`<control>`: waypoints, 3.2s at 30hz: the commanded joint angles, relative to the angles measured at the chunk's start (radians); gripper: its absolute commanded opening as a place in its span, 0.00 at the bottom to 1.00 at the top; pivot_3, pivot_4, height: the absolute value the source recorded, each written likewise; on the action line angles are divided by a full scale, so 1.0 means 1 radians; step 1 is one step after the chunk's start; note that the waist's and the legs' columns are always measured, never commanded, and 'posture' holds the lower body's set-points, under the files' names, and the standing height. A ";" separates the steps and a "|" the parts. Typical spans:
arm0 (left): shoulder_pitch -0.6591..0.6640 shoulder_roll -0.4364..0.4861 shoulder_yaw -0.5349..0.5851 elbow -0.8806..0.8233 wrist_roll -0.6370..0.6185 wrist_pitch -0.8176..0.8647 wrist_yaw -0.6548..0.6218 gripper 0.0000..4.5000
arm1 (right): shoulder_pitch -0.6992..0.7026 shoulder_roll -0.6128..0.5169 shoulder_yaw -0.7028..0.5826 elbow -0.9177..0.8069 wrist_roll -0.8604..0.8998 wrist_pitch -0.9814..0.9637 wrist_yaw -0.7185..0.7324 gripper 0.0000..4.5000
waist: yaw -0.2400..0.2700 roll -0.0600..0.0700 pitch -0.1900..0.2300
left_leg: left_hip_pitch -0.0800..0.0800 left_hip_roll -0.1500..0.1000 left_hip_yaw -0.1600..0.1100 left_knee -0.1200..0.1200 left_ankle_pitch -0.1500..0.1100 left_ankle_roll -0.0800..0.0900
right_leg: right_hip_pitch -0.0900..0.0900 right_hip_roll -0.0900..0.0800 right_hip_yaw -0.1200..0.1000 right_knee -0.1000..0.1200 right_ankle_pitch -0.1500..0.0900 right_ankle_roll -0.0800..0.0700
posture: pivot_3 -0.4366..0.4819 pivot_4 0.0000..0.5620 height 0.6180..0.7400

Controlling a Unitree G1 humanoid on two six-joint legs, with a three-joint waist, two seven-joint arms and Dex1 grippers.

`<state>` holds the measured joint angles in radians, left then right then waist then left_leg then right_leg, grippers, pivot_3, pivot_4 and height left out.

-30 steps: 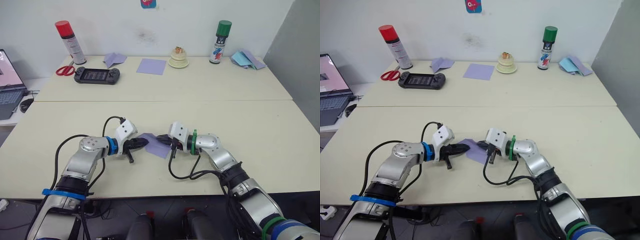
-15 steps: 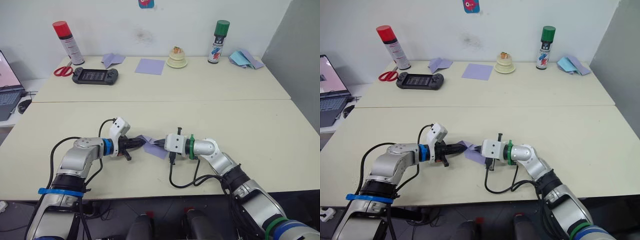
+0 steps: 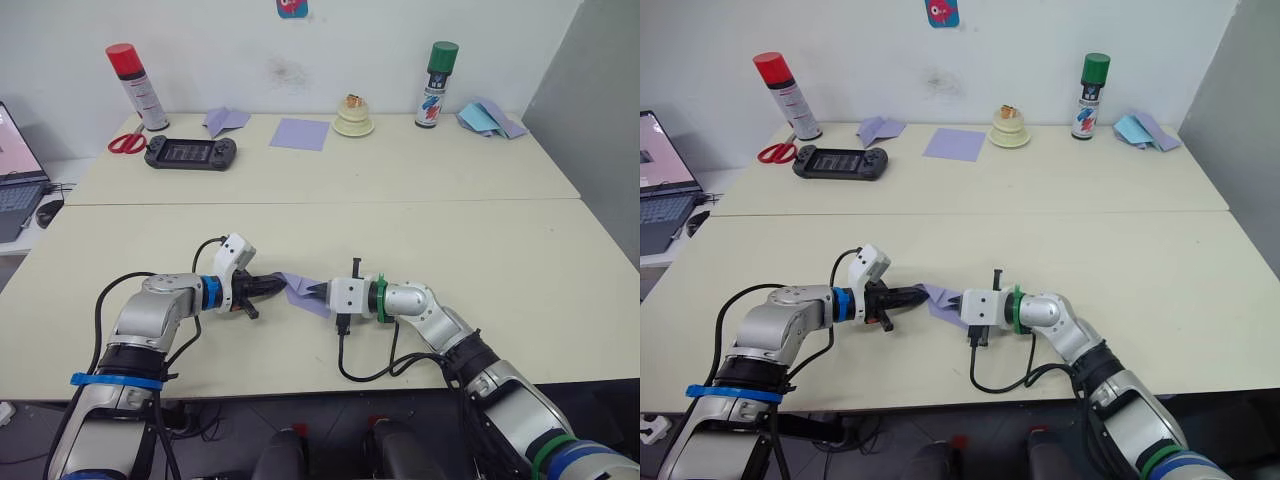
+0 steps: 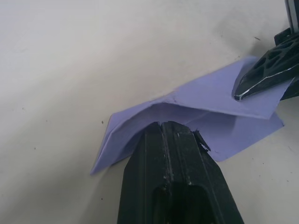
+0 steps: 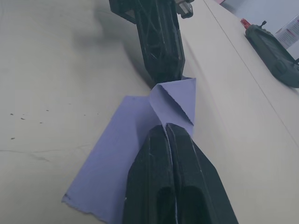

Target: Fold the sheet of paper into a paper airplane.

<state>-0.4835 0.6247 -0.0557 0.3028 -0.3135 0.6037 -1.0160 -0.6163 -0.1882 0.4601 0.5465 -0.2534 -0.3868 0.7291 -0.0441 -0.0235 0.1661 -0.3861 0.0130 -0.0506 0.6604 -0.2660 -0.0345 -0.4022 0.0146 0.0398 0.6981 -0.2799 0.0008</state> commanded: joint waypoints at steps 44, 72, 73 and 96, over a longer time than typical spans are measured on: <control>0.065 0.038 -0.024 0.024 0.055 0.050 0.051 0.00 | 0.085 0.093 0.026 -0.219 0.055 0.436 -0.034 0.00 | -0.007 0.000 0.000 | 0.002 0.000 0.001 -0.002 0.000 0.000 | 0.000 0.000 0.001 0.000 -0.001 0.001 | 0.48 0.27 1.00; 0.041 0.086 0.003 0.006 0.023 0.064 -0.003 0.00 | 0.088 0.101 0.055 -0.210 0.037 0.503 -0.017 0.00 | -0.016 0.001 -0.003 | 0.005 0.000 0.002 -0.006 0.000 0.000 | 0.001 0.001 0.002 -0.001 -0.004 0.003 | 0.48 0.27 1.00; 0.025 0.093 0.012 0.012 0.019 0.065 -0.006 0.00 | 0.089 0.100 0.056 -0.210 0.036 0.503 -0.017 0.00 | -0.016 0.001 -0.003 | 0.005 0.000 0.001 -0.007 0.000 0.000 | 0.001 0.001 0.002 -0.001 -0.004 0.003 | 0.48 0.27 1.00; -0.081 -0.018 -0.006 -0.063 0.012 -0.057 0.013 0.00 | 0.105 0.089 0.064 -0.239 0.028 0.526 -0.011 0.00 | -0.013 0.001 -0.003 | 0.004 0.000 0.001 -0.014 0.000 0.000 | -0.002 0.000 0.001 -0.002 -0.002 -0.003 | 0.48 0.27 1.00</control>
<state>-0.5431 0.6066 -0.0649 0.2416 -0.3216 0.5873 -1.0226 -0.5342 -0.0944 0.4925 0.2955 -0.2131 0.1142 0.6979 -0.0573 -0.0226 0.1628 -0.3823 0.0133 -0.0494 0.6465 -0.2658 -0.0349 -0.4045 0.0151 0.0408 0.6960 -0.2823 -0.0019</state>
